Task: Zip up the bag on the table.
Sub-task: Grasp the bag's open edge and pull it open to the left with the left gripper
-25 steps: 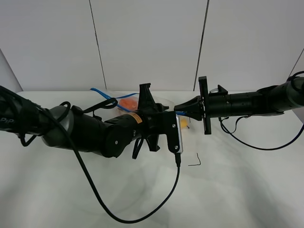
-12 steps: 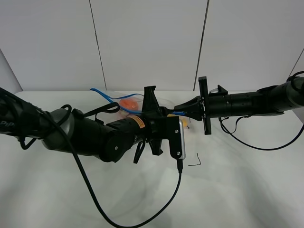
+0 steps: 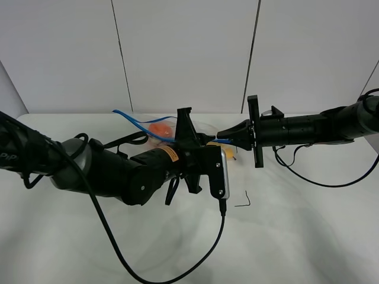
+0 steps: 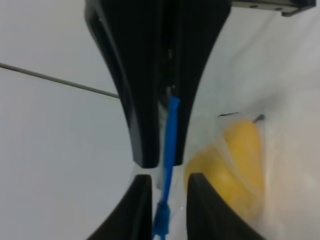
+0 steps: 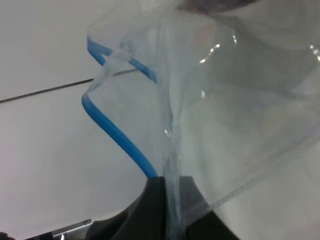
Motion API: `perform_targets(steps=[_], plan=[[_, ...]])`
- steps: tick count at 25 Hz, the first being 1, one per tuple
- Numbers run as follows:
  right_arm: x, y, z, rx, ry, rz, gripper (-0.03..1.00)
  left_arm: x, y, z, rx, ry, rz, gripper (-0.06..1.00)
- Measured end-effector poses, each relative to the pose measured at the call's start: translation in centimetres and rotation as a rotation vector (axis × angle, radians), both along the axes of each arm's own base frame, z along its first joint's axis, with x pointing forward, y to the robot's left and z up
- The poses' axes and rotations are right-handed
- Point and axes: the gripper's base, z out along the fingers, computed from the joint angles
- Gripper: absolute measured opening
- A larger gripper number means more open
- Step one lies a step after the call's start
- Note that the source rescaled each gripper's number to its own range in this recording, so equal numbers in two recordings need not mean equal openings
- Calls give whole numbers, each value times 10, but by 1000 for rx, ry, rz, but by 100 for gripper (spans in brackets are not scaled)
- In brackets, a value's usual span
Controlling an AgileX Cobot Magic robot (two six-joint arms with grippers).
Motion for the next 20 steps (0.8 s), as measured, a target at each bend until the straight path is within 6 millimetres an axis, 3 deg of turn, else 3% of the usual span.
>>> perform_targets(steps=[11, 20], plan=[[0, 0, 0, 3, 0, -3, 0, 7, 7, 1, -44, 21, 29, 20], [0, 0, 0, 3, 0, -3, 0, 3, 2, 1, -15, -5, -50, 20]])
